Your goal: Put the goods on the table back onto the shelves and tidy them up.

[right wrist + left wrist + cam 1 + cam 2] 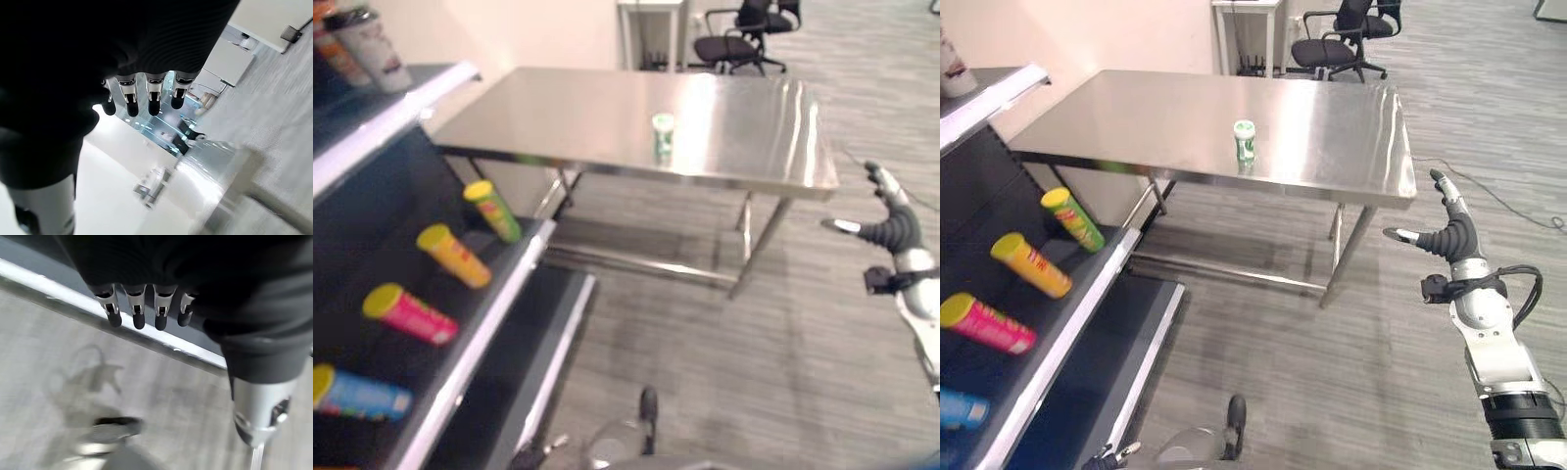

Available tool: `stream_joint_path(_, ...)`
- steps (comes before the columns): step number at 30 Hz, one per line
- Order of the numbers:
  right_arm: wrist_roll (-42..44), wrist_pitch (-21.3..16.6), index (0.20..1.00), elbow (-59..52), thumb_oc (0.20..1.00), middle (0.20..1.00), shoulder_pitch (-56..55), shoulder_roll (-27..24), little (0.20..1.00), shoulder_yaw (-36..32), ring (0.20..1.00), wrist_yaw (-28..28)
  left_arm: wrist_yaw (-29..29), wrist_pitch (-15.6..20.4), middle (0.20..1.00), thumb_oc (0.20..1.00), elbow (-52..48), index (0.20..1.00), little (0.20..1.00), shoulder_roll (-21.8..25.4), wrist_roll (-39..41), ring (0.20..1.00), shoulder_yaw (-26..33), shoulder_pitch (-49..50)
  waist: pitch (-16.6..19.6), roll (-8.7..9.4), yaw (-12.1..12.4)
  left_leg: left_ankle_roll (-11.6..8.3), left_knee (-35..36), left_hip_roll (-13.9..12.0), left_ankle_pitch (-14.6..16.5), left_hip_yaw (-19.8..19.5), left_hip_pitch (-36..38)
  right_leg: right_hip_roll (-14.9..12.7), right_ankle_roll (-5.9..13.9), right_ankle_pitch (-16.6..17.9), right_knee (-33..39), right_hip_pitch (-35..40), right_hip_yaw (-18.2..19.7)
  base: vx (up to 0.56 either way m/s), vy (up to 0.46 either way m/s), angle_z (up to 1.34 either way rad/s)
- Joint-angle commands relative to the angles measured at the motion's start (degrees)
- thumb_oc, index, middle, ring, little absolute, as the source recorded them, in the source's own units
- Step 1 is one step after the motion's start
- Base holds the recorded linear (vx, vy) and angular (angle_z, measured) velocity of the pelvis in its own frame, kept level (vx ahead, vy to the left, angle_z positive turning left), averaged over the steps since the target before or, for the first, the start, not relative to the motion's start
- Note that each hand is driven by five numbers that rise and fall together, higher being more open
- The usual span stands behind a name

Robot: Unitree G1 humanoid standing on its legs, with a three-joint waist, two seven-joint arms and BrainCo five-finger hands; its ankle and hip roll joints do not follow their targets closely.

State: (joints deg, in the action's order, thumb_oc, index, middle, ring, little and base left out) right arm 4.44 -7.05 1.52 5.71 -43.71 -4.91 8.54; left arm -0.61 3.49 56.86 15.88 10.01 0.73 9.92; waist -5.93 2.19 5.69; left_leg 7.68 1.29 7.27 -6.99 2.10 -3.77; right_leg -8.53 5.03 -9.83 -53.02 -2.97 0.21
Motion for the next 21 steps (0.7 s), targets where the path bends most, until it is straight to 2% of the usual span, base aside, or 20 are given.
stream_joint_path(1,-0.53,-1.86,1.0,1.16,1.0,1.0,7.69,-2.61,1.0,-2.01,1.0,1.25,-0.74,1.47,1.0,1.0,-3.75,1.0,1.0,4.31,-0.22,1.0,-1.14,-1.05,-1.85,-1.21,2.56,-6.34,3.25,-5.48,2.32,-1.28,2.85,-4.32,2.22,15.17,17.97,2.64,-2.88,0.41,0.028,0.8)
stream_joint_path(2,-0.22,-1.93,1.0,1.32,1.0,1.0,7.34,-3.12,1.0,-2.56,1.0,1.05,-0.74,1.8,1.0,1.0,-3.98,1.0,1.0,4.36,0.35,1.0,-1.13,-1.46,-2.3,-1.31,2.0,-6.43,3.19,-5.24,3.32,-2.39,4.14,-4.27,1.84,12.44,20.32,1.18,-4.03,0.52,-0.084,0.72)
stream_joint_path(3,0.78,-1.86,1.0,1.64,1.0,1.0,6.32,-4.19,1.0,-4.28,1.0,1.24,-0.89,2.07,1.0,1.0,-4.89,1.0,1.0,4.41,1.25,1.0,-1.38,-1.79,-2.9,-1.32,0.73,-6.7,3.41,-4.86,5.26,-5.63,7.03,-2.34,2.12,9.71,28.59,-1.54,-5.18,0.51,-0.131,0.8)
stream_joint_path(5,1.74,-1.93,1.0,2.19,1.0,1.0,4.89,-5.0,1.0,-6.14,1.0,1.95,-1.12,2.16,1.0,1.0,-4.96,1.0,1.0,4.24,1.78,1.0,-1.25,-2.23,-3.64,-0.69,-0.54,-7.49,3.66,-4.55,6.89,-8.86,9.09,0.24,3.29,10.2,41.3,-1.74,-3.8,0.43,-0.178,1.17)
stream_joint_path(6,2.62,-1.99,1.0,2.65,1.0,1.0,3.47,-5.21,1.0,-7.95,1.0,2.17,-1.1,2.36,1.0,1.0,-4.75,1.0,1.0,3.93,1.61,1.0,-1.32,-2.28,-3.68,-0.32,-1.29,-7.7,3.71,-4.35,8.05,-11.11,10.16,1.84,4.04,10.86,46.21,-3.09,-1.6,0.5,-0.198,1.66)
stream_joint_path(7,3.16,-2.13,1.0,2.8,1.0,1.0,0.96,-5.43,1.0,-10.57,1.0,2.5,-0.82,2.42,1.0,1.0,-4.59,1.0,1.0,3.86,0.97,1.0,-1.09,-2.49,-3.91,0.38,-2.51,-8.22,3.63,-3.64,8.99,-14.71,11.49,3.76,5.82,13.33,51.64,-5.45,4.03,0.4,-0.14,1.33)
stream_joint_path(8,3.18,-2.15,1.0,2.74,1.0,1.0,0.76,-5.43,1.0,-10.73,1.0,2.48,-0.81,2.43,1.0,1.0,-4.57,1.0,1.0,3.88,0.96,1.0,-1.18,-2.49,-3.87,0.24,-2.48,-8.22,3.63,-3.78,9.14,-14.8,11.58,3.86,5.82,13.39,51.9,-5.22,3.91,0.36,-0.124,1.16)
stream_joint_path(10,3.67,-2.24,1.0,2.87,1.0,1.0,-1.37,-5.41,1.0,-12.43,1.0,2.65,-0.95,2.41,1.0,1.0,-4.13,1.0,1.0,3.97,0.51,1.0,-1.2,-2.92,-4.38,0.8,-3.36,-8.89,3.1,-3.07,9.68,-19.33,12.57,5.68,7.32,15.24,53.71,-7.69,9.88,0.27,-0.127,0.95)
stream_joint_path(12,3.58,-2.21,1.0,2.06,1.0,1.0,-4.78,-5.85,1.0,-14.79,1.0,2.14,-1.02,2.44,1.0,1.0,-3.1,1.0,1.0,4.19,-0.12,1.0,-1.94,-3.88,-4.68,1.73,-4.32,-9.71,1.44,-2.02,11.23,-24.63,12.77,6.12,7.15,15.23,53.88,-7.25,13.58,0.26,-0.178,1.47)
stream_joint_path(13,3.22,-2.07,1.0,1.81,1.0,1.0,-5.65,-5.94,1.0,-16.07,1.0,2.17,-0.97,2.55,1.0,1.0,-3.3,1.0,1.0,4.09,-0.57,1.0,-2.27,-3.95,-4.46,2.16,-4.1,-10.12,0.44,-1.6,11.77,-25.7,12.51,5.1,6.43,14.74,53.71,-6.17,13.59,0.2,-0.343,2.2)
stream_joint_path(14,3.13,-2.16,1.0,0.37,1.0,1.0,-7.76,-5.8,1.0,-18.07,1.0,1.74,-1.05,2.45,1.0,1.0,-3.05,1.0,1.0,4.05,-1.05,1.0,-3.02,-4.64,-4.57,2.4,-5.33,-11.59,-0.66,-2.55,12.45,-28.15,11.69,5.03,5.92,14.64,51.32,-5.45,12.42,0.09,-0.274,1.89)
stream_joint_path(15,3.14,-2.12,1.0,0.26,1.0,1.0,-7.9,-5.75,1.0,-18.25,1.0,1.71,-1.06,2.44,1.0,1.0,-3.05,1.0,1.0,4.07,-1.05,1.0,-3.09,-4.69,-4.42,2.55,-5.54,-11.68,-0.64,-2.35,12.15,-28.44,11.34,4.78,5.98,14.78,51.28,-5.72,12.24,0.09,-0.34,2.17)
stream_joint_path(16,3.77,-2.32,1.0,-0.25,1.0,1.0,-8.41,-5.54,1.0,-19.05,1.0,1.64,-1.23,2.45,1.0,1.0,-2.83,1.0,1.0,3.89,-1.06,1.0,-3.48,-4.79,-4.21,2.66,-6.33,-12.41,-1.26,-3.47,12.29,-28.04,10.58,4.83,5.86,14.42,50.92,-5.56,10.92,0.1,-0.311,1.83)
stream_joint_path(17,4.89,-2.72,1.0,-1.27,1.0,1.0,-9.96,-5.24,1.0,-19.95,1.0,0.55,-1.0,2.42,1.0,1.0,-2.74,1.0,1.0,3.5,-1.43,1.0,-4.32,-4.74,-3.96,2.93,-7.74,-13.09,-2.56,-6.2,12.97,-23.65,8.94,4.17,4.99,12.9,51.03,-3.72,7.76,0.11,-0.364,1.92)
stream_joint_path(18,5.21,-2.55,1.0,-1.76,1.0,1.0,-11.1,-5.31,1.0,-20.65,1.0,0.09,-0.84,2.29,1.0,1.0,-3.2,1.0,1.0,3.47,-1.74,1.0,-4.73,-4.88,-3.86,3.3,-8.76,-13.14,-3.8,-7.8,12.92,-18.51,7.48,3.24,4.72,12.08,51.52,-2.33,5.64,0.06,-0.307,1.67)
stream_joint_path(19,5.9,-2.72,1.0,-1.93,1.0,1.0,-12.2,-5.15,1.0,-21.15,1.0,-0.24,-0.71,2.1,1.0,1.0,-3.2,1.0,1.0,3.44,-2.18,1.0,-5.27,-5.31,-3.87,3.74,-9.93,-13.23,-5.39,-9.65,12.73,-11.1,5.83,2.13,4.81,11.66,51.81,-1.27,3.98,-0.02,-0.131,1.24)
stream_joint_path(20,6.12,-2.45,1.0,-2.18,1.0,1.0,-13.72,-4.71,1.0,-21.66,1.0,-1.33,-0.37,1.81,1.0,1.0,-3.5,1.0,1.0,3.48,-3.15,1.0,-5.53,-5.35,-3.71,3.97,-11.43,-13.16,-6.31,-12.28,12.17,-1.28,4.6,1.15,4.98,11.12,52.38,-0.19,1.72,-0.03,-0.077,1.11)
stream_joint_path(21,6.13,-2.43,1.0,-2.23,1.0,1.0,-13.77,-4.67,1.0,-21.72,1.0,-1.35,-0.37,1.79,1.0,1.0,-3.52,1.0,1.0,3.5,-3.16,1.0,-5.55,-5.36,-3.6,4.04,-11.32,-13.16,-6.29,-12.22,12.0,-1.18,4.43,1.1,4.99,11.3,52.46,-0.39,1.84,-0.04,-0.047,1.12)
